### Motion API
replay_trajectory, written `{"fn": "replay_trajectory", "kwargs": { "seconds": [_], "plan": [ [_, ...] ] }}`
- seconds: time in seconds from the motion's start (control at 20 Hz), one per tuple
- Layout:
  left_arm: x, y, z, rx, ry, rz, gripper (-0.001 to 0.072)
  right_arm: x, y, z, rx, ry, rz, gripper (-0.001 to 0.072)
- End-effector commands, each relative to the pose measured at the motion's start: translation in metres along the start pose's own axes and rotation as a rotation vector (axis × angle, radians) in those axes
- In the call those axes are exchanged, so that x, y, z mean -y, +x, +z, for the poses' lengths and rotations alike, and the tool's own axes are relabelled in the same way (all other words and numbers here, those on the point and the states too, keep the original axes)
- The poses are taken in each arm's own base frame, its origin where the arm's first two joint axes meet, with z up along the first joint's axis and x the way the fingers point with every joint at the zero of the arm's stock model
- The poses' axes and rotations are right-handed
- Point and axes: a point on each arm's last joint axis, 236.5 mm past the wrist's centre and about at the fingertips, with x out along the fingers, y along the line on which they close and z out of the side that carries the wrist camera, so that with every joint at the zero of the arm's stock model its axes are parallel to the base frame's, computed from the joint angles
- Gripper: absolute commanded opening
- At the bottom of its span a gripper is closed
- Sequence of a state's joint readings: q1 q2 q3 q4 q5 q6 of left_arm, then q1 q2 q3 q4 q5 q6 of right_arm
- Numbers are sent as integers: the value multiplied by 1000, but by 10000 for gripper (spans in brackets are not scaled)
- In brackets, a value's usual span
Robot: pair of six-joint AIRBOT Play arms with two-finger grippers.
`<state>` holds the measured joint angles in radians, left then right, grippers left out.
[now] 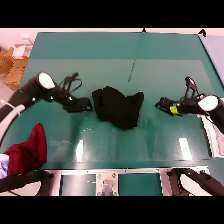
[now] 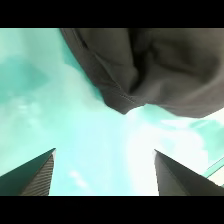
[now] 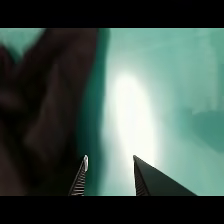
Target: Fold the shirts.
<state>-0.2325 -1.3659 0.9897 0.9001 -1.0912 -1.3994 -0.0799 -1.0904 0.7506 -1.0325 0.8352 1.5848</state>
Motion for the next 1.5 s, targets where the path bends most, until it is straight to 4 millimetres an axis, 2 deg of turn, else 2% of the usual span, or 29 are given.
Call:
{"fn": "replay_trajectory", "kwargs": {
  "seconds": [0.0,0.1,0.15,0.25,0.4,0.5,0.55,0.6,0.65,0.75,0.8,0.85,0.95,1.05,1.15,1.2,1.3,1.35,1.45],
  "plan": [
    [-12,25,19,182,-153,-82,667,-8,44,32,-49,16,104,375],
    [-15,19,48,312,-179,-88,667,-17,70,37,-114,51,165,375],
    [-12,16,57,349,-184,-104,667,-21,80,38,-145,68,193,375],
    [-7,25,60,346,-210,-151,667,-30,97,38,-206,82,244,374],
    [8,59,52,294,-238,-220,666,-39,118,36,-256,70,259,373],
    [23,75,51,285,-236,-275,528,-46,127,35,-272,54,265,350],
    [28,76,51,288,-221,-290,399,-48,128,34,-276,48,266,291],
    [32,73,52,285,-202,-306,189,-49,128,34,-277,44,268,179],
    [36,65,55,279,-183,-330,21,-51,127,36,-275,36,272,42],
    [45,38,67,271,-150,-405,22,-58,116,43,-284,5,302,17],
    [50,15,76,285,-118,-438,22,-64,102,52,-281,-17,327,15],
    [52,-12,86,307,-89,-450,22,-72,84,67,-258,-42,352,15],
    [60,-74,105,387,-2,-433,21,-95,28,111,-136,-118,396,15],
    [85,-156,116,499,117,-414,21,-127,-53,153,52,-227,430,15],
    [126,-236,117,643,255,-410,21,-166,-151,174,266,-358,455,15],
    [151,-277,113,724,331,-407,21,-185,-196,174,357,-421,465,15],
    [203,-345,94,856,478,-412,21,-221,-279,155,519,-551,485,15],
    [227,-373,80,906,551,-415,22,-235,-312,139,584,-600,495,16],
    [256,-412,59,980,658,-382,22,-251,-369,107,709,-675,488,16]
  ]
}}
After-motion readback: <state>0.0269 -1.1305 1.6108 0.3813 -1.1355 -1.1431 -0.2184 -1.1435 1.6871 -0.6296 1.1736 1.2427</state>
